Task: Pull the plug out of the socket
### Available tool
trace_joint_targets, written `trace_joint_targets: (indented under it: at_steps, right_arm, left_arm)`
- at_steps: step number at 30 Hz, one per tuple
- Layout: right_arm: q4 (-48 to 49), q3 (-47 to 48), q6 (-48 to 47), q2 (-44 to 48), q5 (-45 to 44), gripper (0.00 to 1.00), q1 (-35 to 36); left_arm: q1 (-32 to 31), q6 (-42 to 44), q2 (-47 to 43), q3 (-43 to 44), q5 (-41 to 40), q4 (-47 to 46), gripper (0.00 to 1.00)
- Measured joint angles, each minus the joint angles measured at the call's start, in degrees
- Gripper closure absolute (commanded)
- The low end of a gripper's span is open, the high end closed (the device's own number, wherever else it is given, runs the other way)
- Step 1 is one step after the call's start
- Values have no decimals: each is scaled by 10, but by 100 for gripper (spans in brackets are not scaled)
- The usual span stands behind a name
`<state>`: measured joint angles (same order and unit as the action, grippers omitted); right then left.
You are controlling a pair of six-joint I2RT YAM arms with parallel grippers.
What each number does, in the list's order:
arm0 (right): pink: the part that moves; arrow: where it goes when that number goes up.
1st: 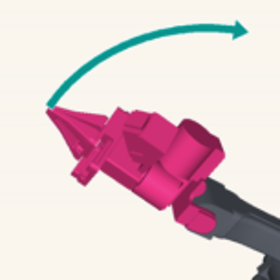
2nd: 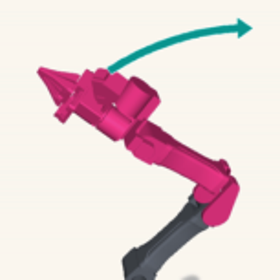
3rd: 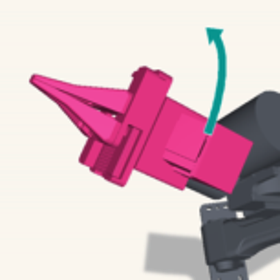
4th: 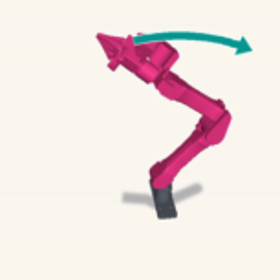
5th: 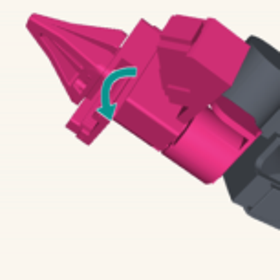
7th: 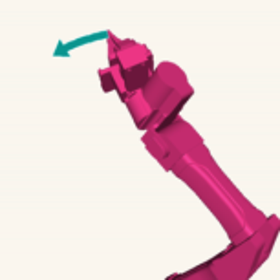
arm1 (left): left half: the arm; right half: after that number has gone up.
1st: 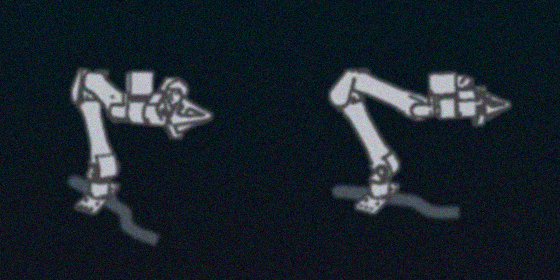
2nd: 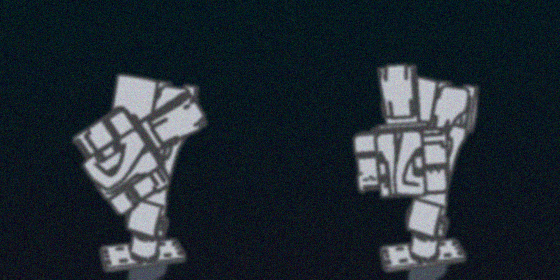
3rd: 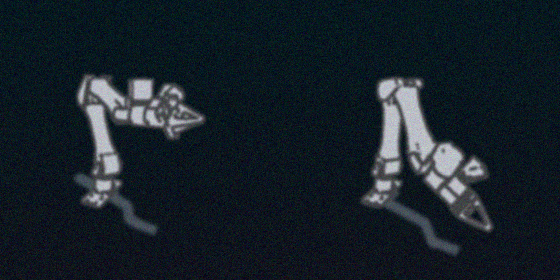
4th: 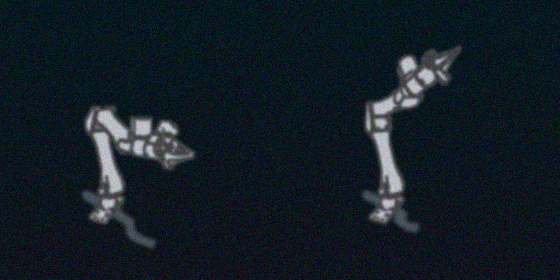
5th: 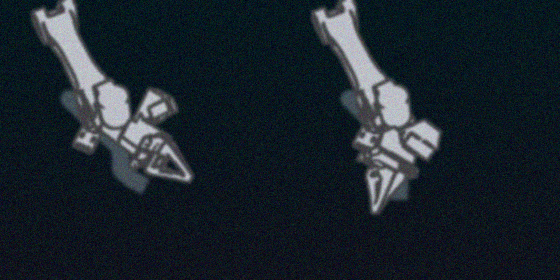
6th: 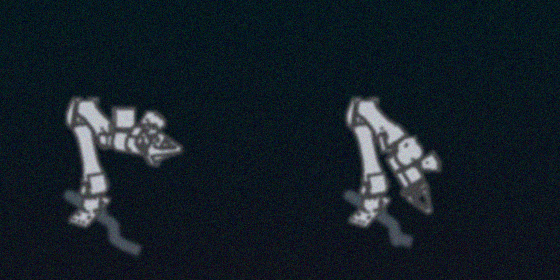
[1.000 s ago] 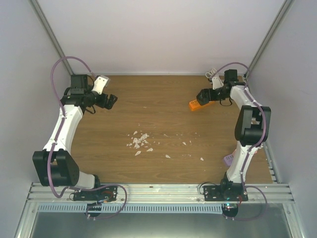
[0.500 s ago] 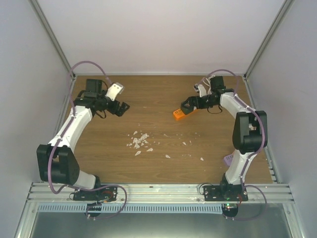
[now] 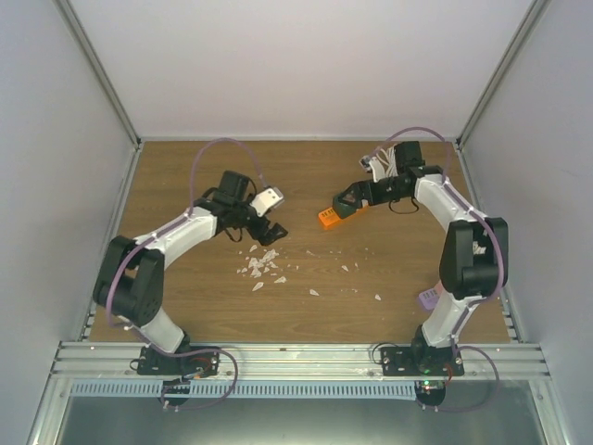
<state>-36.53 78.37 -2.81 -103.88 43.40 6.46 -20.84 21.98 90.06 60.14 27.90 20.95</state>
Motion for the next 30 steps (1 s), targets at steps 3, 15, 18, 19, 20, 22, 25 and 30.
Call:
trace_joint_targets:
  at_steps: [3,15,18,19,20,22,25,30]
  right_arm:
    - [-12,7,-23,17,9,0,-6]
    - [-31,11,-92,90,40,0,-102]
    - [-31,2,-98,109,46,0,-132]
    - [-32,-3,-99,115,47,0,-139]
    - [-32,-6,-100,119,48,0,-144]
    - [-32,-15,-101,128,48,0,-151]
    - [-33,-28,-103,138,49,0,-155]
    - [-37,-37,-105,153,49,0,-162]
  left_arm:
    - [-30,0,49,16,-5,-18,1]
    - [-111,16,230,182,-33,-43,3]
    - [-122,17,272,224,-35,-40,5]
    - [-124,18,284,235,-36,-40,6]
    - [-127,19,296,246,-38,-39,7]
    - [-134,20,318,267,-42,-39,10]
    - [-147,21,350,302,-57,-35,14]
    - [-165,20,403,364,-94,-30,21]
